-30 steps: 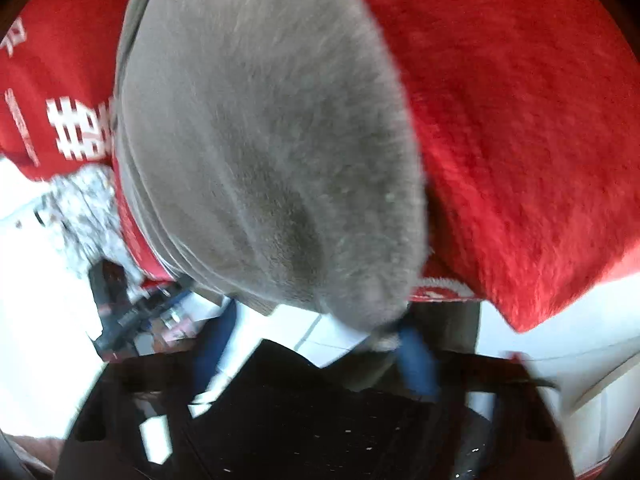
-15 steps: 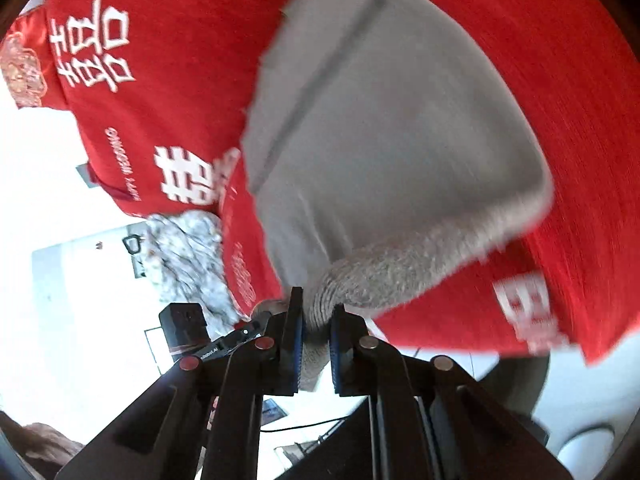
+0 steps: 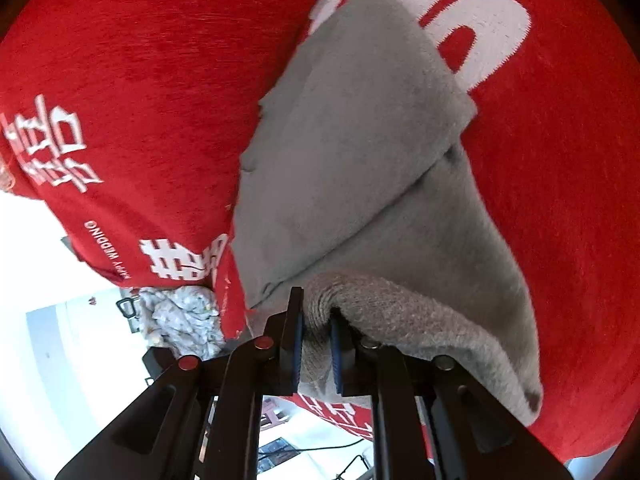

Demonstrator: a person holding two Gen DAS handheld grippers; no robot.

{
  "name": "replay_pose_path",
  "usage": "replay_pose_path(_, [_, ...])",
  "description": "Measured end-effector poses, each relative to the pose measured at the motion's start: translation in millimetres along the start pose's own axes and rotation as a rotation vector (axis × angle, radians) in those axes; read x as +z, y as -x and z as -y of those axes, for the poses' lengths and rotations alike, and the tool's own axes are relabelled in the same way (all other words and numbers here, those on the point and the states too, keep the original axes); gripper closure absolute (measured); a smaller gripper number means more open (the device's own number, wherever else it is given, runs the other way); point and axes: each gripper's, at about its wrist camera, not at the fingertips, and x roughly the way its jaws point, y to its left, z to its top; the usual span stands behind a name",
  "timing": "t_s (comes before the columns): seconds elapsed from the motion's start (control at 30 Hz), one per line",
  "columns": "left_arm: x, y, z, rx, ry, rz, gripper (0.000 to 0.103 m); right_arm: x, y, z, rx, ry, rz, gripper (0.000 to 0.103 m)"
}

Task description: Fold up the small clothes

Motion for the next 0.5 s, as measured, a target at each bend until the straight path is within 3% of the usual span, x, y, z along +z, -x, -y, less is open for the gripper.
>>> replay_pose_path(0.07, [4,3,-5,-0.004,0.002,-0.018,0.021,6,2,3,-0.020,0.008,-0.016,0.082])
replay_pose_path(0.13, [8,3,-5,0.008,-0.012,-0.030,0.021,7,4,-3,-0.074,0.049,-0.020,0.069])
replay_pose_path(0.2, [13,-4,-1,0.030,-0.051,-0.059,0.021,7,9,-12,-0.134,0.114,-0.009,0.044])
replay_pose_path(0.33, [17,-21,11,0.060,-0.129,-0.117,0.021,14,17,-36,-0.292,0.290,0.002,0.042])
replay_pose_path(0.5, [28,-51,19,0.048,-0.135,-0.160,0.021,25,1,-51,-0.454,0.455,-0.017,0.042])
